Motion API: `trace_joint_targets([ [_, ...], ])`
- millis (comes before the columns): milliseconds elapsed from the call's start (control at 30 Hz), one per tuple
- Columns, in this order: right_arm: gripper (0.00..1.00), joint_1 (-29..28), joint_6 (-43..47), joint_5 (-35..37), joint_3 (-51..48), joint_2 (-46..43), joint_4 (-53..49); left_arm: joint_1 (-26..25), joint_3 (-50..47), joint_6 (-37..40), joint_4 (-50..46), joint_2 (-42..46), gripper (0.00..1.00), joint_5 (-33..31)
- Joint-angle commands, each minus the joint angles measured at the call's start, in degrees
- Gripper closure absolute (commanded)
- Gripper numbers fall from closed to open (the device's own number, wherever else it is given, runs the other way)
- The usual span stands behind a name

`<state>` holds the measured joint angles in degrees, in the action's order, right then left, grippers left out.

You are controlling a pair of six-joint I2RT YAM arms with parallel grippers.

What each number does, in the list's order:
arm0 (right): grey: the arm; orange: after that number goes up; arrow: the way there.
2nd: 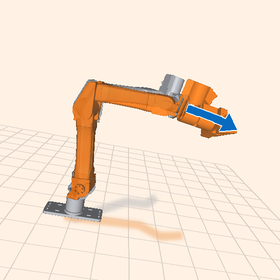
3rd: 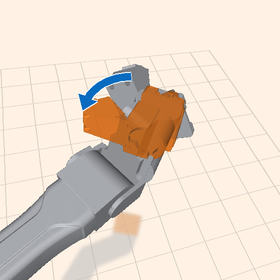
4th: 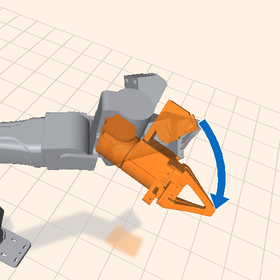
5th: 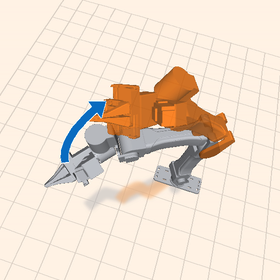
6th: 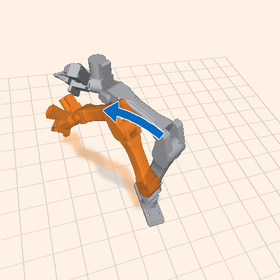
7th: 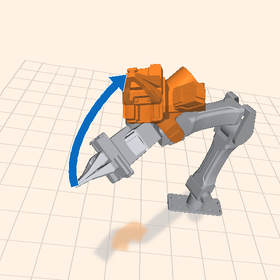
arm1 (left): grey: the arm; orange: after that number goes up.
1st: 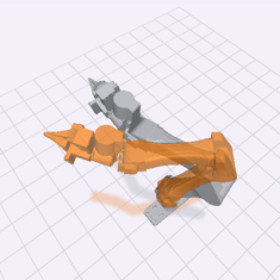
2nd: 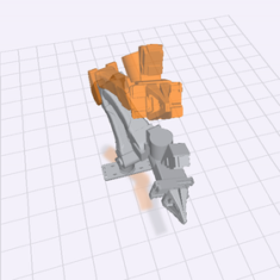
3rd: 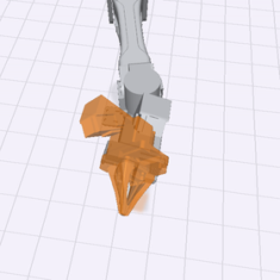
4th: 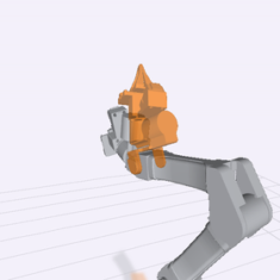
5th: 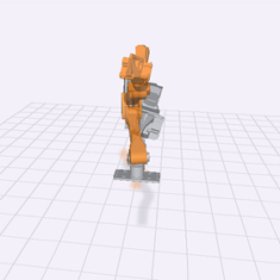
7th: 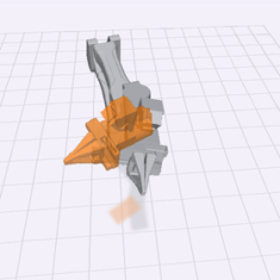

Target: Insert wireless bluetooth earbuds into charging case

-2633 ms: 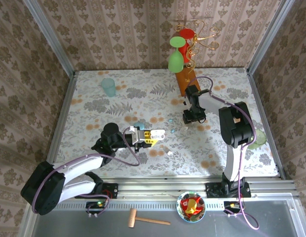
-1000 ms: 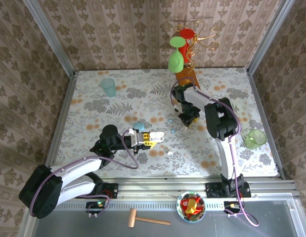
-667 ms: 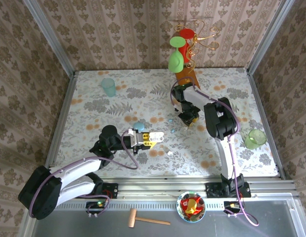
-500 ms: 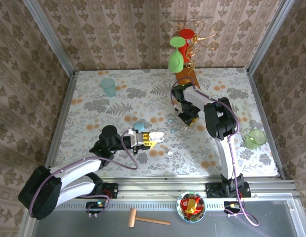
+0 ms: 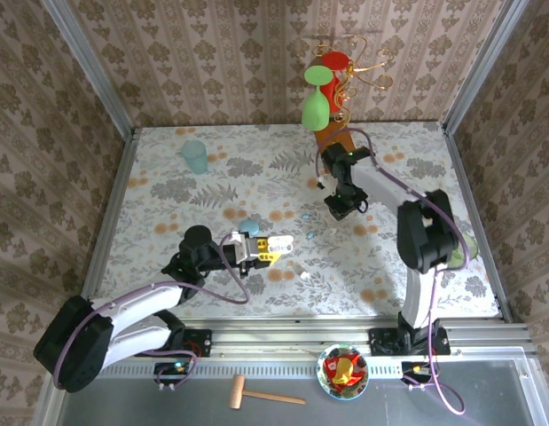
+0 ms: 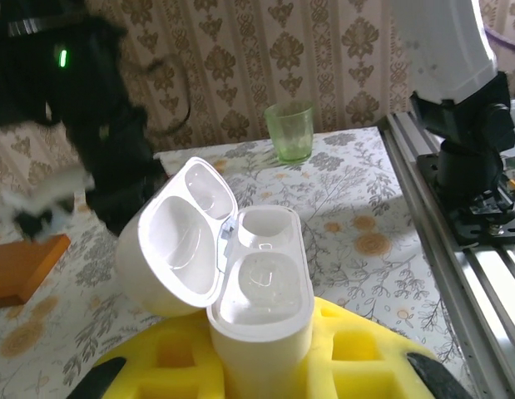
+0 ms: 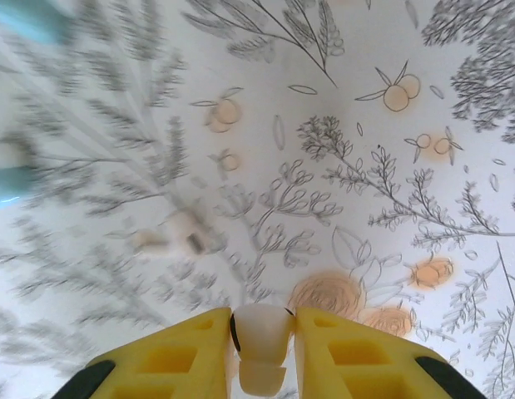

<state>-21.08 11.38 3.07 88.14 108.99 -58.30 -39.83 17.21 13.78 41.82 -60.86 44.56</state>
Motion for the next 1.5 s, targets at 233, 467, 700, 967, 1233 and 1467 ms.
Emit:
trace_joint_targets([
  [233,0.76,-2.77,-4.93,-20.06,-7.93,-19.94,13.08,-0.48,1.96,-2.24,13.36,-10.57,1.0,-13.11],
  [467,0.76,-6.96,-5.73,-26.88,-8.42,-25.31,17.86,-1.59,5.85,-4.91,19.39,-19.14,1.0,-19.79],
  [700,0.78,-8.8,-8.06,-32.47,-9.89,-26.64,24.24,-2.73,9.11,-10.34,23.63,-23.61,1.0,-21.55],
  [967,0.78,-8.8,-9.65,-35.97,-11.67,-25.73,29.8,-3.73,11.56,-15.51,24.67,-24.73,1.0,-21.39],
  [1233,0.78,-8.8,-9.62,-36.56,-12.11,-24.42,30.83,-4.53,13.62,-19.05,24.34,-25.22,1.0,-22.23],
  [1467,0.77,-8.71,-8.83,-36.29,-12.63,-24.22,30.45,-4.51,14.31,-21.76,24.32,-24.19,1.0,-24.47],
])
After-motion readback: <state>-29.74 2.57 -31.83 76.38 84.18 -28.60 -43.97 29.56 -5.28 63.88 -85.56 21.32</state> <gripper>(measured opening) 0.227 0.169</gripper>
